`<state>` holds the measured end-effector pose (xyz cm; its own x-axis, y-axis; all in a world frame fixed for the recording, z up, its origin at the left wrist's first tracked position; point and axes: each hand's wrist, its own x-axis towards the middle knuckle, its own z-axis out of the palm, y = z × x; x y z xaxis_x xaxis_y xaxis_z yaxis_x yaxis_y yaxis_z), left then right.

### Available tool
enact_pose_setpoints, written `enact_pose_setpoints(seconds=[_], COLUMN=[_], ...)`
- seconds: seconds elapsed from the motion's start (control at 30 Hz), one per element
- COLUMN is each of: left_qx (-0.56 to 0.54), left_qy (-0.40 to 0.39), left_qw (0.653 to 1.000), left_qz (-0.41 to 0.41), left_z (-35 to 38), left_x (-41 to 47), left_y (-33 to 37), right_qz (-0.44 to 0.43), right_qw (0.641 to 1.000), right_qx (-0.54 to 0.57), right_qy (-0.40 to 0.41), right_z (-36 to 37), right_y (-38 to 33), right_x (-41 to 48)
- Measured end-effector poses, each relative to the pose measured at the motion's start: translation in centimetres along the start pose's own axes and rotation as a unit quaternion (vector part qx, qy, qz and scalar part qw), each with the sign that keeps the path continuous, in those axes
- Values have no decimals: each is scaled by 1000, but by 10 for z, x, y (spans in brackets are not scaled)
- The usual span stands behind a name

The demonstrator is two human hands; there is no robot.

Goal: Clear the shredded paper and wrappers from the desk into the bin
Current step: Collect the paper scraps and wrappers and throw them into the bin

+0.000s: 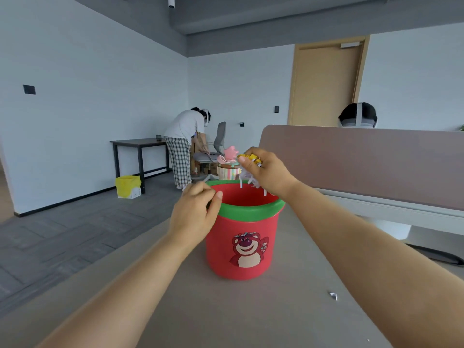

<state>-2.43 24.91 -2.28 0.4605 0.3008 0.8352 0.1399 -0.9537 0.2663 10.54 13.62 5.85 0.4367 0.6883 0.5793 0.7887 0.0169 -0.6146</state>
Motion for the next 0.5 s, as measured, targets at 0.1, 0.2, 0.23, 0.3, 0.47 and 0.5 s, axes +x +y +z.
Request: enact_pose_setpoints(seconds=[0.1,0.2,0.23,0.3,0.47,0.5], left_qx=[-4,12,17,24,27,27], left_qy=[-17,-15,-13,-10,-7,-6], left_qw=[1000,1000,1000,1000,1000,1000], left_qz=[5,7,7,7,0,-1], left_z=[0,0,0,0,0,0], left_x=[-3,-1,-1,-2,-4,-4], left_y=[-3,1,2,3,5,5], right_qz=[21,30,37,45,48,55], right_qw=[995,991,989,986,978,976], right_qx=[-55,-57,-62,-79,-120,-124], right_qy=[-84,-121,-130,-142,-166,-169], right_z=[3,0,-1,-2,-1,-1], right_y=[12,14,14,15,16,17], right_x=[0,-4,-5,-6,-8,-8])
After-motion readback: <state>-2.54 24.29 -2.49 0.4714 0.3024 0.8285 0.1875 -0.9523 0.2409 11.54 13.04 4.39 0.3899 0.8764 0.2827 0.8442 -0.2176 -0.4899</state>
